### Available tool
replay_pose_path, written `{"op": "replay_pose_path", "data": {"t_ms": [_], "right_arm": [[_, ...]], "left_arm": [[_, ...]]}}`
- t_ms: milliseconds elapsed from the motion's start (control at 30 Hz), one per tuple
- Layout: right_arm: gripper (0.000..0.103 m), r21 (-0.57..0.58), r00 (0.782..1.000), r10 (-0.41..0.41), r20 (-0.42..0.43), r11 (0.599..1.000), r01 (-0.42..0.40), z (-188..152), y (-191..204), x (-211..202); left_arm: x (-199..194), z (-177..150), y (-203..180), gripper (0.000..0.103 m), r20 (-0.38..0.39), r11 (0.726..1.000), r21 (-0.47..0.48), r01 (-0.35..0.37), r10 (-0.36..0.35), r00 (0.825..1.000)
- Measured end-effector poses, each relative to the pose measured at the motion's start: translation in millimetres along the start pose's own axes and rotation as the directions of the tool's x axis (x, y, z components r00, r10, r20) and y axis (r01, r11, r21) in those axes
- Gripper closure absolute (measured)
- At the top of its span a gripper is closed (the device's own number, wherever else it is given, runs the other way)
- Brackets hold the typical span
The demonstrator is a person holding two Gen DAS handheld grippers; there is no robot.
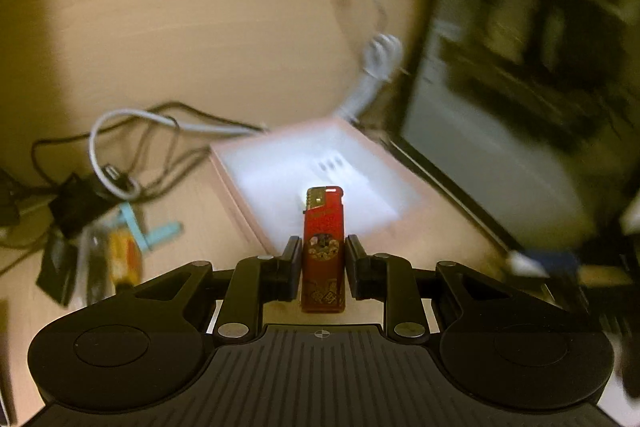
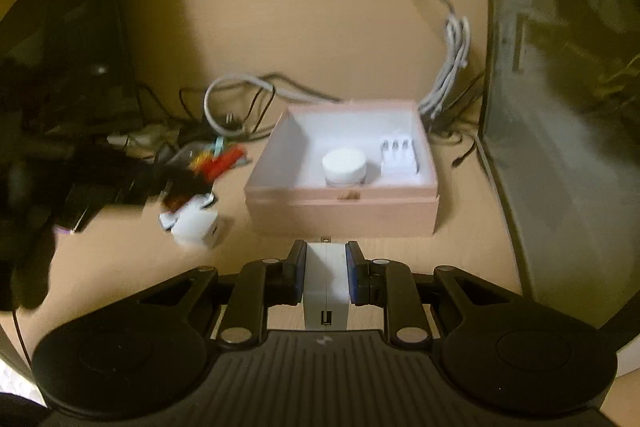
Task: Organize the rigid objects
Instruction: 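Carry the red lighter into the pink box and open the left gripper, then lower the white plug charger into the box and open the right gripper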
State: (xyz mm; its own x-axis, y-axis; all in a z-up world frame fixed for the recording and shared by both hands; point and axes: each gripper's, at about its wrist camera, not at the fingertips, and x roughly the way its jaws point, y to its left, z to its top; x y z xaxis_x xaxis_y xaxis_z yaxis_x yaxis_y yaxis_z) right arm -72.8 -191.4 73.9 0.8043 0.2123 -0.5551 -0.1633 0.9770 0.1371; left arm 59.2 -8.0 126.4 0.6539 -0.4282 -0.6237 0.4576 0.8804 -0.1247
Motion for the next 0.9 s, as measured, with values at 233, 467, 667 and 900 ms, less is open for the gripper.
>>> {"op": "replay_pose_path", "data": {"t_ms": [233, 467, 667, 900], "right_arm": [[0.083, 0.048, 0.999, -0.037, 0.011, 0.998, 0.036, -4.5, -5.9, -3.0], [0.083, 0.077, 0.998, -0.067, -0.009, 0.995, 0.067, -15.3, -16.1, -4.1], [0.083, 0.097, 0.997, -0.073, 0.001, 0.993, 0.073, -5.7, -25.8, 5.7], [0.083, 0.05, 0.996, -0.055, 0.064, 0.997, 0.052, 50.0, -36.7, 41.4]], "left_arm": [[68.7, 44.7, 18.9, 0.077, -0.029, 0.992, -0.124, -0.014, 0.01, 1.0], [102.4, 39.6, 30.5, 0.077, -0.032, 0.958, -0.283, -0.052, 0.045, 0.998], [50.2, 5.4, 35.2, 0.077, 0.049, 0.952, -0.307, -0.01, 0.027, 0.998], [-11.3, -60.5, 30.1, 0.077, 0.009, 0.96, -0.279, -0.034, 0.038, 0.999]]}}
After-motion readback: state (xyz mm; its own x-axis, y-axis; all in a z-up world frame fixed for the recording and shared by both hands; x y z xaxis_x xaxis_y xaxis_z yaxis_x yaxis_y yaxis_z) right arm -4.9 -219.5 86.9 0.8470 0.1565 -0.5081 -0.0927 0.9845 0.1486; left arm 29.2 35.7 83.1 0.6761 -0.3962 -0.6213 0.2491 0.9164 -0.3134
